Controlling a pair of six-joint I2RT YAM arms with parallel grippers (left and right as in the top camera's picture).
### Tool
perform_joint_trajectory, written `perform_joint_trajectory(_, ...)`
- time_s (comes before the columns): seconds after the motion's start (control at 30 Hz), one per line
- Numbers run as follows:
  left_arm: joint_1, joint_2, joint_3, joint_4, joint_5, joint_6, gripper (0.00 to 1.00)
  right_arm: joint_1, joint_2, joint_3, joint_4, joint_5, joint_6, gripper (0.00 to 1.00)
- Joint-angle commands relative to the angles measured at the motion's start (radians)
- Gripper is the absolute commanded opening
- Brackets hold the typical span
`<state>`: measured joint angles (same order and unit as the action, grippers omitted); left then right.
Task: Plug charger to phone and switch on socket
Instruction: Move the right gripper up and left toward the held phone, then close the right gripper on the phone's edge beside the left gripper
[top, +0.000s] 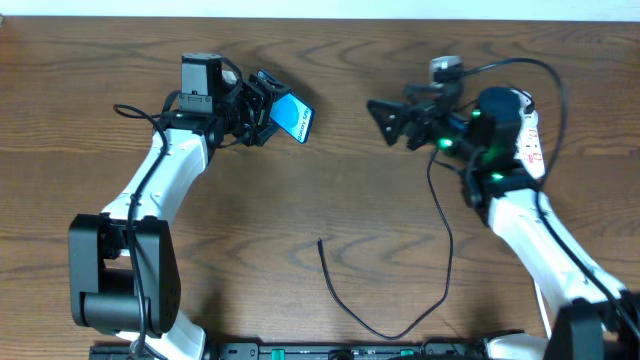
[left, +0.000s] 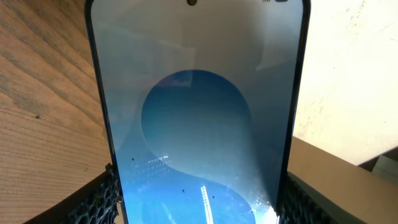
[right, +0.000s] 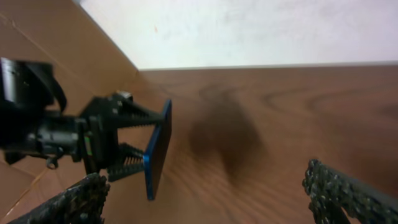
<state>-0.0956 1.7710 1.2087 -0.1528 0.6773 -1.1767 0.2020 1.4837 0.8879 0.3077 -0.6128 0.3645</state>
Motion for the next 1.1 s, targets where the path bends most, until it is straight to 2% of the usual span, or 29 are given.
perform_joint_trajectory(0.0,0.0,-0.024,0.029,0.009,0.01,0.017,0.08,0.059,0.069,0.017,0.039,0.033,0.044,0.99)
perform_joint_trajectory(0.13,0.0,-0.024,0.027,0.005,0.009,0.017,0.08,0.129,0.166,0.017,0.136,0.092,0.122,0.99)
perform_joint_trajectory(0.37,-0.001,-0.024,0.026,0.005,0.009,0.017,0.07,0.195,0.237,0.017,0.199,0.091,0.123,0.99)
perform_joint_trajectory(0.9,-0.04,-0.024,0.026,-0.001,-0.036,0.017,0.08,0.293,0.239,0.017,0.241,0.125,0.129,0.99)
perform_joint_trajectory(0.93,-0.049,-0.024,0.026,0.002,-0.036,0.017,0.07,0.294,0.239,0.017,0.239,0.136,0.129,0.95)
perform_joint_trajectory(1.07,-0.063,-0.024,0.026,0.006,-0.043,0.017,0.08,0.294,0.239,0.017,0.219,0.144,0.129,0.69)
